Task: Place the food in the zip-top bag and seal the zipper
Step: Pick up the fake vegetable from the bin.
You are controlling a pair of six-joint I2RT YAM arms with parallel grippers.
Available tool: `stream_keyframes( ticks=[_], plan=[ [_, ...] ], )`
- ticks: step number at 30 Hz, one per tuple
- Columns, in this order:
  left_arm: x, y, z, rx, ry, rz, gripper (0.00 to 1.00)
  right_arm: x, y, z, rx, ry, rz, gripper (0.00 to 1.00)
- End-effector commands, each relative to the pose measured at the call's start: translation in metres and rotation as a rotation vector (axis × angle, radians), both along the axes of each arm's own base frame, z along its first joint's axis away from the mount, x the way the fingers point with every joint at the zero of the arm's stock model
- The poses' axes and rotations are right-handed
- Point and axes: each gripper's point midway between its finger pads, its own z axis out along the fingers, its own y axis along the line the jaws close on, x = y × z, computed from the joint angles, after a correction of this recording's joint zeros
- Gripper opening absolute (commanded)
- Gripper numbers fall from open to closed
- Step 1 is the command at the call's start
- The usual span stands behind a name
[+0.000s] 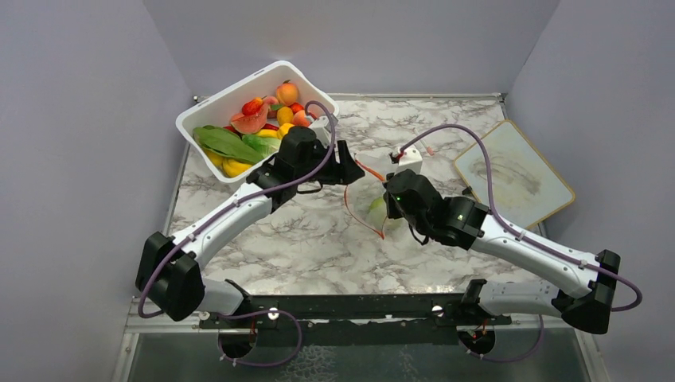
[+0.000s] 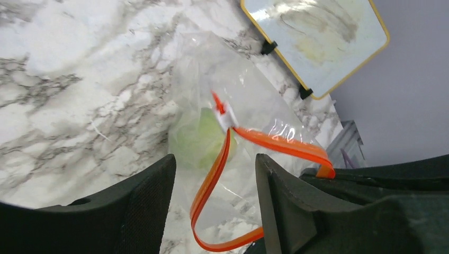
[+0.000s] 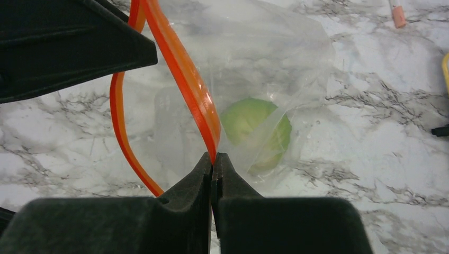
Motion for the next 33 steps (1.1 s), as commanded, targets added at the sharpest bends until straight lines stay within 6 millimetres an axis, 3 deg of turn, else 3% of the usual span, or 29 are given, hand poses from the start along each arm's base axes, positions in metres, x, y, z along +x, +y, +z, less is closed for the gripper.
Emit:
stream_keyframes(
  ticks=[1,4,11,19,22,26,33],
  plan=[
    [0.014,0.033,0.017,0.131,-0.108,0.133,0.6,0.006,0.022,0.021,0.116,-0.062,0.056,0.01],
    [0.019,0.046,0.026,0.167,-0.15,0.191,0.68,0.013,0.023,0.017,0.161,-0.085,0.002,0.01],
    [0.041,0.08,0.042,0.328,-0.286,0.313,0.99,0.015,0.043,-0.001,0.198,-0.07,0.042,0.01],
    [0.068,0.118,0.059,0.515,-0.369,0.41,1.0,0.005,0.04,-0.017,0.22,-0.029,0.062,0.01],
    [0.083,0.138,0.05,0.583,-0.34,0.45,0.99,0.001,0.042,-0.013,0.214,-0.031,0.101,0.01],
    [0.108,0.18,0.04,0.619,-0.284,0.605,0.99,-0.001,0.048,-0.003,0.2,-0.037,0.153,0.01],
    [0.145,0.229,0.021,0.487,-0.161,0.837,0.85,-0.003,0.058,-0.007,0.153,-0.001,0.208,0.01]
  ],
)
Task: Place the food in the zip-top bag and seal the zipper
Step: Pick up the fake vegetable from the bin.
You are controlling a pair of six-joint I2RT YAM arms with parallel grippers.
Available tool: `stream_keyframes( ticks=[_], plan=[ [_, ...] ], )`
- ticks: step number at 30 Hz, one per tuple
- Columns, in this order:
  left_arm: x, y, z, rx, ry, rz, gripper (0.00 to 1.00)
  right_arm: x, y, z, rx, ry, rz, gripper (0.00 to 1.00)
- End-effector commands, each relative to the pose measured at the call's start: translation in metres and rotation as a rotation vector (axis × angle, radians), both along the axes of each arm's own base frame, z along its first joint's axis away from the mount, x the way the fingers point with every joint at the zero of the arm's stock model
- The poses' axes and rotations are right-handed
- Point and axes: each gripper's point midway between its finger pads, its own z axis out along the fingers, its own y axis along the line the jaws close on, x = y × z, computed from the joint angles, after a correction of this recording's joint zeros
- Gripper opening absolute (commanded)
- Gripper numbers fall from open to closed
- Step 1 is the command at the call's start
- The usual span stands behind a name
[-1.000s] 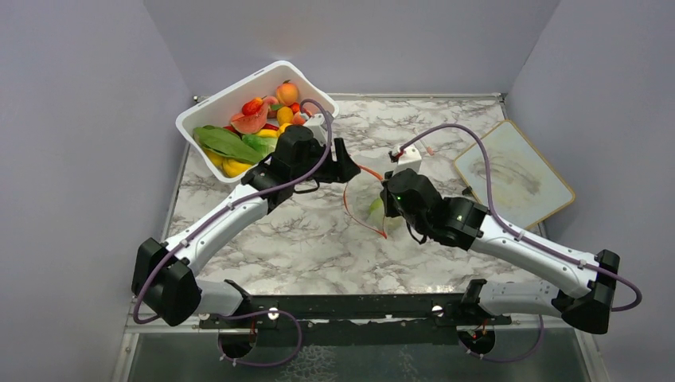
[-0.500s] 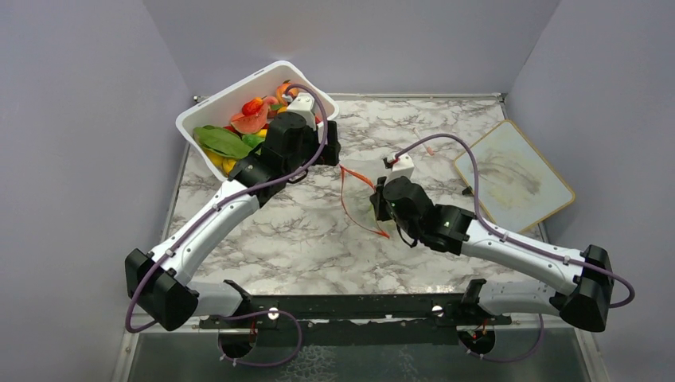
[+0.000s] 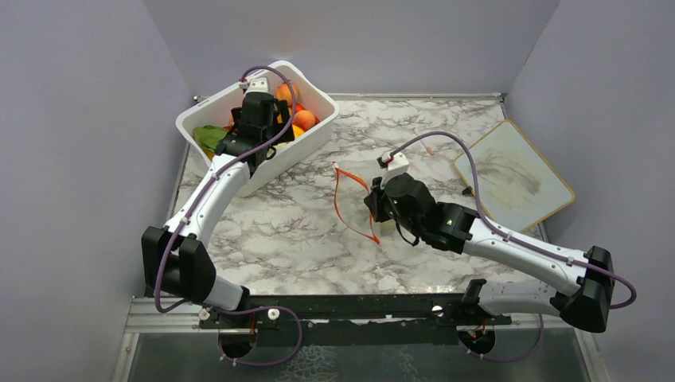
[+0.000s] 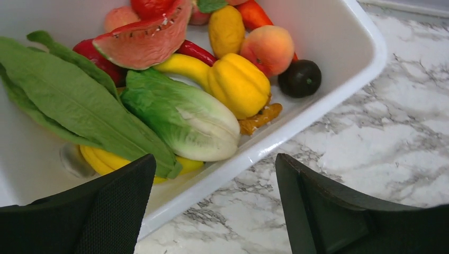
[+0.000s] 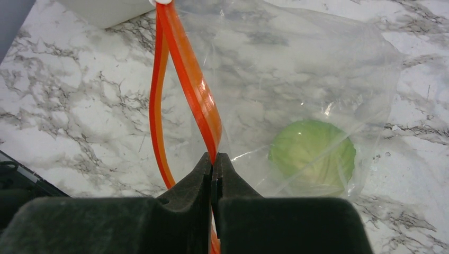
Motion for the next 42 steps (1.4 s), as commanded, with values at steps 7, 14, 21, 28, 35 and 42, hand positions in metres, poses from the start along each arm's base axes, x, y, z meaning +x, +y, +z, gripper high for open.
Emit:
stream_keyframes(
  ticks=[7,14,21,28,35,42],
  plan=[
    [0.032,0.068,-0.018,-0.08,0.02,0.324,0.69,-0.006,0.012,-0.004,-0.026,0.049,0.069,0.01],
    [0.044,0.107,-0.038,-0.17,0.049,0.513,0.71,-0.005,0.005,-0.003,-0.019,0.022,0.052,0.01],
    [0.053,0.115,-0.083,-0.286,0.158,0.6,0.8,-0.004,0.008,0.002,-0.054,0.018,0.079,0.01],
    [0.044,0.129,-0.113,-0.301,0.235,0.686,0.76,-0.01,0.001,-0.012,-0.062,0.063,0.055,0.01],
    [0.043,0.144,-0.11,-0.264,0.201,0.747,0.71,-0.014,0.009,-0.023,-0.072,0.12,0.075,0.01],
    [0.034,0.163,-0.072,-0.24,0.075,0.828,0.71,-0.014,0.015,-0.02,-0.06,0.128,0.09,0.01]
  ],
)
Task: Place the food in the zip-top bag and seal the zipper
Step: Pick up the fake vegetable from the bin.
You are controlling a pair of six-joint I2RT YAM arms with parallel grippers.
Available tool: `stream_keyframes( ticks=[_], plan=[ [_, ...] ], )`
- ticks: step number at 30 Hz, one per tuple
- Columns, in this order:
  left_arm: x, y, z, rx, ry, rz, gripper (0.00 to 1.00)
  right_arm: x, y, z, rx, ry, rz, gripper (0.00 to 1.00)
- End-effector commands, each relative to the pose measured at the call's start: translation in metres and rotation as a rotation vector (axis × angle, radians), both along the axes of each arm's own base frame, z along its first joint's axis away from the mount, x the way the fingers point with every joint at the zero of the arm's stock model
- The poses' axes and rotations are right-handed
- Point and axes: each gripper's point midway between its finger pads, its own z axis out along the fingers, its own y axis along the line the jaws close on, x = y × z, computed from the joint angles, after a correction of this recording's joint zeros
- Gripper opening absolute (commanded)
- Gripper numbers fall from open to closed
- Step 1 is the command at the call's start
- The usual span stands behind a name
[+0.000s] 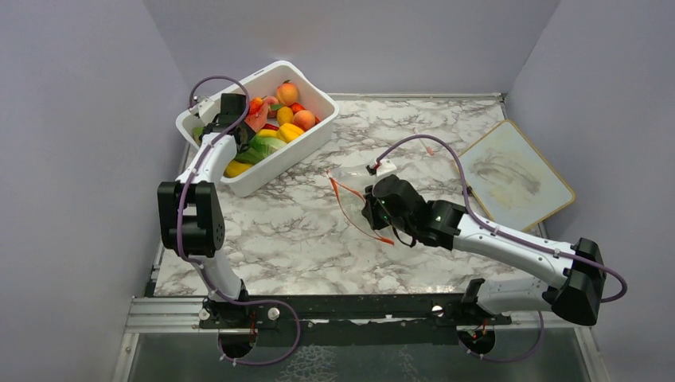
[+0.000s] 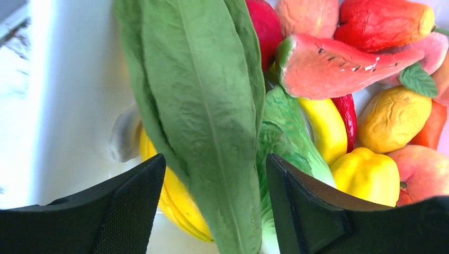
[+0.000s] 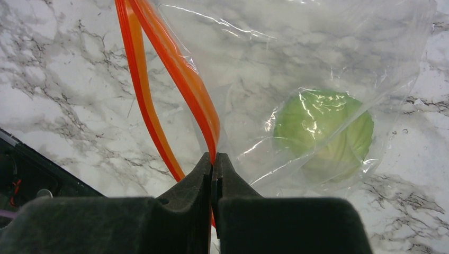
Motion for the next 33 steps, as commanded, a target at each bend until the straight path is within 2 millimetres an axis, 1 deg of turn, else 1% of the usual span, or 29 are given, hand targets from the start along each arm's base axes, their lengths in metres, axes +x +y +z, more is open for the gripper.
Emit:
stream_keyframes(
  ticks=[1,4,7,9,12,14,15,18,20,26,29,31,33],
  plan=[
    [-0.011,0.021,0.044,0.053,-0.113,0.114,0.69,-0.001,0.009,0.014,0.037,0.01,0.019,0.01],
    [-0.013,0.019,0.032,0.024,-0.1,0.122,0.67,-0.003,0.011,0.011,0.032,0.028,0.025,0.01],
    [-0.009,0.013,0.025,-0.009,-0.1,0.113,0.67,-0.005,0.012,0.009,0.031,0.047,0.031,0.01],
    [-0.006,0.011,0.008,-0.025,-0.064,0.103,0.69,-0.006,0.012,0.01,0.036,0.052,0.03,0.01],
    [-0.001,0.007,-0.009,-0.048,-0.04,0.084,0.74,-0.004,0.01,0.008,0.05,0.041,0.008,0.01],
    [-0.003,0.002,-0.027,-0.083,-0.012,0.077,0.76,-0.003,0.01,0.007,0.051,0.037,0.003,0.01],
    [-0.004,0.001,-0.031,-0.094,-0.006,0.081,0.76,-0.002,0.011,0.006,0.05,0.037,0.002,0.01],
    [-0.007,0.004,-0.034,-0.094,-0.017,0.112,0.69,-0.002,0.013,0.005,0.047,0.043,0.003,0.01],
    [-0.009,0.007,-0.033,-0.081,-0.039,0.131,0.65,-0.001,0.011,0.002,0.043,0.045,-0.016,0.01],
    [-0.007,0.004,-0.036,-0.108,-0.053,0.127,0.63,0.001,0.008,-0.004,0.04,0.04,-0.032,0.01],
    [-0.009,0.0,-0.049,-0.141,-0.04,0.147,0.66,0.0,0.008,-0.007,0.043,0.047,-0.037,0.01],
    [-0.008,-0.004,-0.054,-0.16,-0.027,0.133,0.67,0.0,0.009,-0.01,0.043,0.049,-0.034,0.01],
    [-0.008,-0.006,-0.056,-0.172,-0.02,0.124,0.61,0.001,0.01,-0.01,0.041,0.052,-0.033,0.01]
  ],
)
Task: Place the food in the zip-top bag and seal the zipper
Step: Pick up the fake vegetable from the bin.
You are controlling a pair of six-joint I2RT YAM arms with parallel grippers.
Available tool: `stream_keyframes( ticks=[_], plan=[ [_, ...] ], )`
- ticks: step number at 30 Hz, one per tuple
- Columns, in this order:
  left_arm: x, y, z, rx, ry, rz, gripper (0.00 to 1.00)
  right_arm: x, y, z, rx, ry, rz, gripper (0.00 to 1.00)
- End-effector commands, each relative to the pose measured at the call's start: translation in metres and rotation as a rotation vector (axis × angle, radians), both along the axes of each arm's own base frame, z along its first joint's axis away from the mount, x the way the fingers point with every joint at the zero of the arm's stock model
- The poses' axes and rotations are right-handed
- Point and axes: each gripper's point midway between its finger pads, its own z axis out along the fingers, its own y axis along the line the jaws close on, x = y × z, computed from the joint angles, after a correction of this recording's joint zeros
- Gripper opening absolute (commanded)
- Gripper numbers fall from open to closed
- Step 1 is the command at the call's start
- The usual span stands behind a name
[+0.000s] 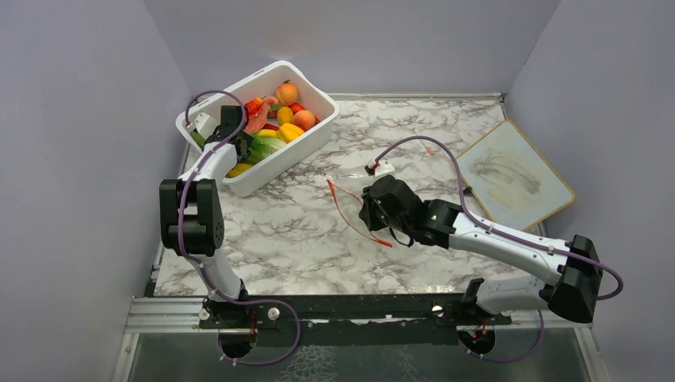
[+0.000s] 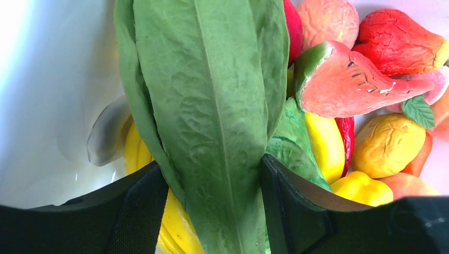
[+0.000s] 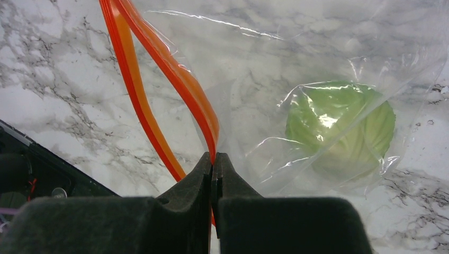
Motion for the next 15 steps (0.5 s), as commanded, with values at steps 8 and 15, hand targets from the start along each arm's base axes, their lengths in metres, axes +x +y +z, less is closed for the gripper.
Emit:
stream_keyframes(
  ticks=[8,15],
  plan=[
    [-0.006,-0.013,0.0,-0.057,0.004,-0.068,0.44,0.005,0.0,-0.002,-0.002,-0.007,-0.027,0.01],
    [-0.003,-0.008,0.05,0.019,-0.117,-0.12,0.37,0.004,0.003,-0.006,0.012,-0.001,-0.023,0.01]
  ],
)
